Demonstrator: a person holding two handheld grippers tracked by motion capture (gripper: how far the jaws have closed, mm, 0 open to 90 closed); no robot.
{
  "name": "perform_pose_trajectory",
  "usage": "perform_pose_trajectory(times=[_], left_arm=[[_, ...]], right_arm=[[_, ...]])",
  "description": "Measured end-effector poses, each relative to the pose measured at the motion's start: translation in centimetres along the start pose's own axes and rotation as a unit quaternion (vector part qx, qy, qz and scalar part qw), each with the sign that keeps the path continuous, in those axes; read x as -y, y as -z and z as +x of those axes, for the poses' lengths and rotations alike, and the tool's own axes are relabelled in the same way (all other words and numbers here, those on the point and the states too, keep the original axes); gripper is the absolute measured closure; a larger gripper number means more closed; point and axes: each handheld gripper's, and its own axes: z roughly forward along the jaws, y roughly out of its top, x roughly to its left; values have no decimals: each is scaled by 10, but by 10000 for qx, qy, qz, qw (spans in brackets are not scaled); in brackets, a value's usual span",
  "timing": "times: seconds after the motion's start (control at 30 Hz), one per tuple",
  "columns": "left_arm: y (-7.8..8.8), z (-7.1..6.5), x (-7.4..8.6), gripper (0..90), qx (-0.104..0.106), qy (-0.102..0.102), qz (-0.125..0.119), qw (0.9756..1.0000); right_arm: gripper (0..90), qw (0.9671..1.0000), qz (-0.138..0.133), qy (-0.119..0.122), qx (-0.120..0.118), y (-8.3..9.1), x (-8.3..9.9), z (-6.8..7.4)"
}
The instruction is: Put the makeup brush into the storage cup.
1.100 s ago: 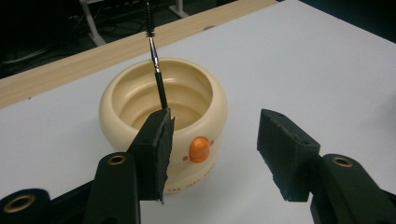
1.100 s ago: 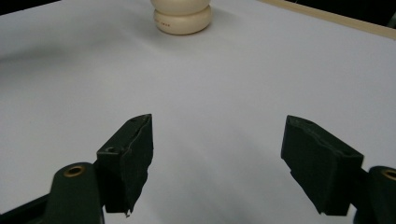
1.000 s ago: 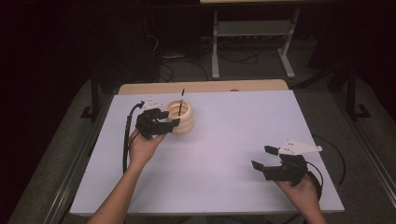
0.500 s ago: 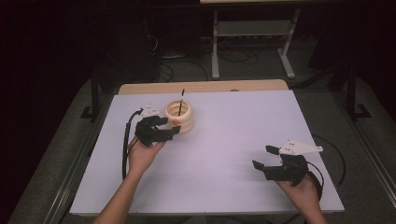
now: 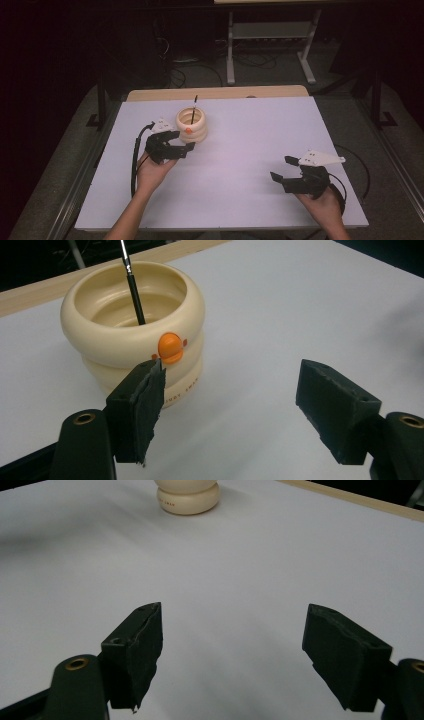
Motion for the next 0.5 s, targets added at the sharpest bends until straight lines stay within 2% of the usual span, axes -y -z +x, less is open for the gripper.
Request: perform_pose_trajectory(times=[0.03,0.1,0.13,0.2,0.27,0.3,0.43,0.5], left_arm=[[0,0,1,269,7,-52,22,10000],[0,-2,3,265,21,25,-17,10000],[1,-1,4,263,17,-38,-7,10000],[1,-2,5,257,39,-2,1,10000],[2,-3,6,254,35,-57,-43,10000],[2,-5,7,254,39,21,-44,10000],[3,-9,11,254,31,-106,-19,9999],[3,-12,13,251,40,-65,-49,10000]], right_arm=[[230,10000,1,0,-1,0,0,0],[230,10000,-2,3,1,0,0,0],[230,10000,-1,6,2,0,0,0],[230,10000,0,-2,2,0,0,0],[230,10000,-9,1,13,0,0,0],[231,10000,-5,-7,14,0,0,0],[230,10000,-5,4,5,0,0,0],[230,10000,-15,33,11,0,0,0]])
